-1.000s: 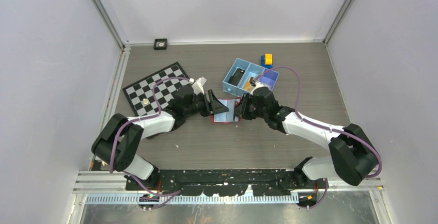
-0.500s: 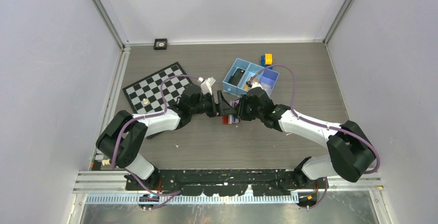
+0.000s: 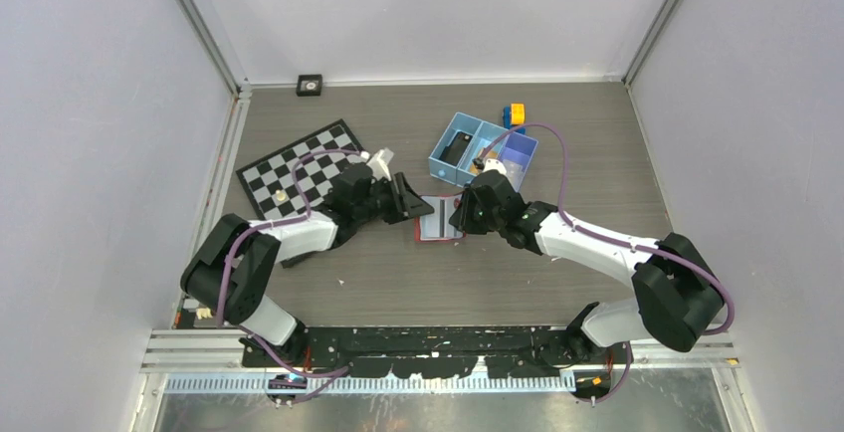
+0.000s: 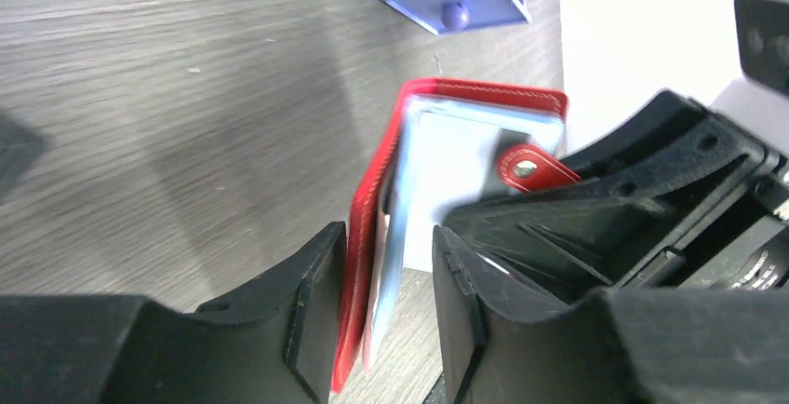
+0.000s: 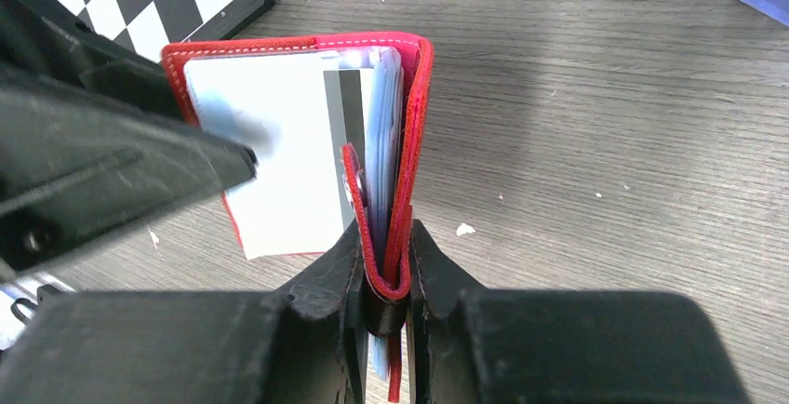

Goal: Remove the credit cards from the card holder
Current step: Remove the credit card from the card holder.

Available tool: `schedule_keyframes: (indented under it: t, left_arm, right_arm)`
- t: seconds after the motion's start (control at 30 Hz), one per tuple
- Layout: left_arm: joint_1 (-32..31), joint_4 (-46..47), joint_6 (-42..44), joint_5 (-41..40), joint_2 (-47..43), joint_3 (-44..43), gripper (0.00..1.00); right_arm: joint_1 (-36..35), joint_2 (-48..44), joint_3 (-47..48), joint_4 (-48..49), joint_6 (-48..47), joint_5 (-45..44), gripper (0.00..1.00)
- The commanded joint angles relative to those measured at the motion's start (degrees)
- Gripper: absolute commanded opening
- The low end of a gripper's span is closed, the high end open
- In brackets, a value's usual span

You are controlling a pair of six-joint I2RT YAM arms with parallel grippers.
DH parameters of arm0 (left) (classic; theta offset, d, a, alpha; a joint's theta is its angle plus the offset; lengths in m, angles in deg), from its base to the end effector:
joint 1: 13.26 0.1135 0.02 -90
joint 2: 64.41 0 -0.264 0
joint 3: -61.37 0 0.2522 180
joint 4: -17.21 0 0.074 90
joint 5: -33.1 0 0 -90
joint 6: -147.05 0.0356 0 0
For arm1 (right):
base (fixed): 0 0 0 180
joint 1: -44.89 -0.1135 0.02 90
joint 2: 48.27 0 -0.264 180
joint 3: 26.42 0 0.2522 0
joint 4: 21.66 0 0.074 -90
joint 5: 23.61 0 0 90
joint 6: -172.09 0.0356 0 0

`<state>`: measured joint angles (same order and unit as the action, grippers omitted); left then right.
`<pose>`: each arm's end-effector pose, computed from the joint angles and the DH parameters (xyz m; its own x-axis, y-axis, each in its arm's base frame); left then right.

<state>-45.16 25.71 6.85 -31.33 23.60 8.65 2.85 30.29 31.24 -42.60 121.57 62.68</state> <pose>0.2563 -0.1776 0.1838 -0.8625 -0.2795 -0.4219 0.2205 0.5429 -0.8103 0.2131 0.1890 0.2092 -0.7845 0.1470 -0.6025 -0.1732 0.8810 0.4404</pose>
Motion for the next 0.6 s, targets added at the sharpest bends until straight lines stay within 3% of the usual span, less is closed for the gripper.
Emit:
schedule_keyframes:
  t: [0.0,0.1,0.27,0.43,0.57]
  left_arm:
    - [3.6,12.1,-5.8,5.8,0.5,2.6,0.44]
    - [3.6,13.4,-6.5,7.0,1.9,2.3,0.42]
    - [3.6,13.5,-5.9,7.5,2.2,2.0,0.21]
    - [3.6,12.9,-5.4,8.4,2.3,1.5,0.18]
    - [3.6,11.1,-4.5,8.7,2.2,0.7,0.0]
  right_arm:
    - [-0.3,-2.5,2.8,1.5,-0.4,-1.3,0.0]
    - [-0.3,-2.9,2.7,1.5,-0.3,-0.8,0.01]
    - [0.6,-3.8,2.3,1.9,0.2,2.0,0.01]
    - [2.9,-4.6,0.5,5.3,1.7,8.1,0.0]
    - [4.3,-4.6,0.1,5.6,2.2,9.5,0.0]
